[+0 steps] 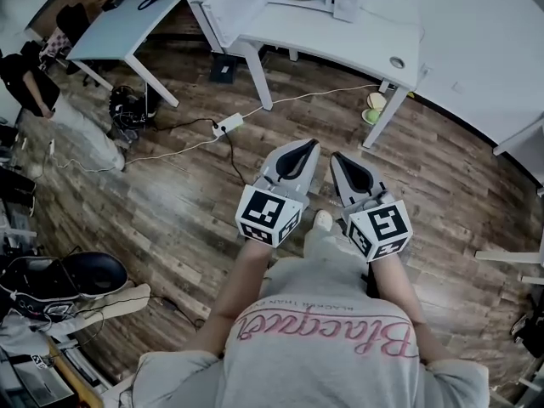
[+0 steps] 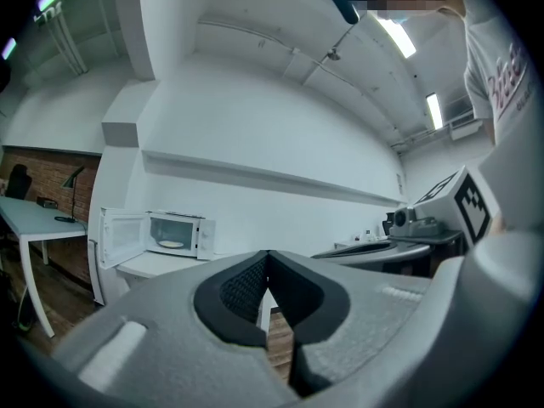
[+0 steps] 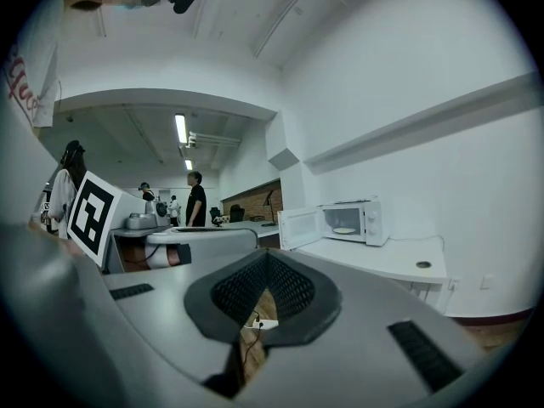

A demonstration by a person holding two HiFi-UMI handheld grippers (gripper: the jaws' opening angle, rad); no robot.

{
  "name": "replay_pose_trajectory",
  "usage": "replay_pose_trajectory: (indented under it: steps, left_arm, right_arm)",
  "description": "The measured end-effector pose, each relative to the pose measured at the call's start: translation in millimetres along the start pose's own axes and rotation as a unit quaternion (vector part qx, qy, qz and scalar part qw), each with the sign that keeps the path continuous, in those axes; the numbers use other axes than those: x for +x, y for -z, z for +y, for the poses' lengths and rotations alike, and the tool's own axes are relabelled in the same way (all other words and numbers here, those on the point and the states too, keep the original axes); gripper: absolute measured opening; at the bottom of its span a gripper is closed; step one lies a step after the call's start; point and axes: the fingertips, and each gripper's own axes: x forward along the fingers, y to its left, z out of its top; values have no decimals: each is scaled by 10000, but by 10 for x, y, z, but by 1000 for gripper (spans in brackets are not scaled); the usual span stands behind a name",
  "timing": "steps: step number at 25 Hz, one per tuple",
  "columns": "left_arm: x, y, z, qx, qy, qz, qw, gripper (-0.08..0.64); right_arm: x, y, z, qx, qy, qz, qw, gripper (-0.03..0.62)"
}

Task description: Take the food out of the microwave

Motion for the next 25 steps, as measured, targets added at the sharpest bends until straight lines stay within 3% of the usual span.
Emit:
replay_pose_trajectory:
  steps: [14, 25]
  left_arm:
    - [1005, -189, 437, 50, -107, -103, 9999, 5]
    - [1353, -165, 659, 0, -198, -141, 9997, 5]
  right_arm:
    - [668, -300, -877, -68, -183, -125, 9997, 9]
    - [959, -308, -1152, -96, -279, -96, 9995, 9]
